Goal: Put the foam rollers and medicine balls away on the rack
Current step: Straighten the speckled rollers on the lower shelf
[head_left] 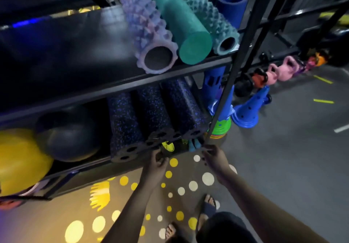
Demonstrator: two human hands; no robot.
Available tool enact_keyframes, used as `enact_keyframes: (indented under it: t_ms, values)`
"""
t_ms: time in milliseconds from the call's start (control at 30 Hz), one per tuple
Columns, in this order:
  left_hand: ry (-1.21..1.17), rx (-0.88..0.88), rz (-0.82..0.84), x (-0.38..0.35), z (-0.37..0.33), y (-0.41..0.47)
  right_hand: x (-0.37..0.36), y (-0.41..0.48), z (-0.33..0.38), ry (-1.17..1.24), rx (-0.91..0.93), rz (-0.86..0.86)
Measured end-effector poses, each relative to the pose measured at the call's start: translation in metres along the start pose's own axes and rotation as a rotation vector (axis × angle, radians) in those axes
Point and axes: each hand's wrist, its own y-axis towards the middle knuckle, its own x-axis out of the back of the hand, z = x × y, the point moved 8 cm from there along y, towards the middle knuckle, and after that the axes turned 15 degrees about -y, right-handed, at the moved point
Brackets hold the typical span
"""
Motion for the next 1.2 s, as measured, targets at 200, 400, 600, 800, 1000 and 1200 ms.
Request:
enact_keyframes:
  t_ms: [200,400,600,800,1000,1200]
  values:
    - [0.198,-0.160,0.115,-0.066,-0.026,0.052,0.006,0.056,-0.007,0.217,-0.085,0.084]
    - [0.532,-0.437,-0.064,-0.124,-0.071,0.124,0.004,0.124,-0.025,0.369,-0.110,0.074]
    - [0.814,-0.310,0.005,-0.170,-0.037,0.172,-0.019,0.142,-0.074,0.585,-0.275,0.101]
    - [0.679,-0.440,-0.087,-0.155,-0.038,0.190,-0.050,0.161,-0.114,0.625,-0.349,0.133]
    - [0.668,-0.698,-0.292,-0.118,-0.069,0.192,-0.074,0.211,-0.104,0.589,-0.330,0.156]
    - [0.561,-0.764,-0.322,-0.111,-0.070,0.216,-0.072,0.272,-0.051,0.729,-0.278,0.204]
